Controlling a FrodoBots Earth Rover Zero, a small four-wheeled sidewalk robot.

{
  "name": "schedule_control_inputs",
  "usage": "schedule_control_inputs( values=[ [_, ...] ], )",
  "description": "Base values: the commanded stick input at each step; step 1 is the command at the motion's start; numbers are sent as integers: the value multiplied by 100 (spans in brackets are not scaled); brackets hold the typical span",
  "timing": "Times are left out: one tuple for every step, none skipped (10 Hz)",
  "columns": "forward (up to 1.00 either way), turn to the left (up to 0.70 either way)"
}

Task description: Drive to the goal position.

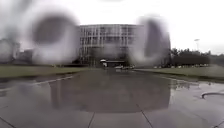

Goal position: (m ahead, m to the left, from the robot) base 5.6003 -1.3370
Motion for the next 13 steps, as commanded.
schedule_control_inputs(
  values=[
    [70,0],
    [70,0],
    [70,0],
    [70,0],
    [70,0],
    [70,0],
    [70,0],
    [70,0],
    [70,0],
    [70,0],
    [70,0],
    [70,0],
    [70,0]
  ],
)
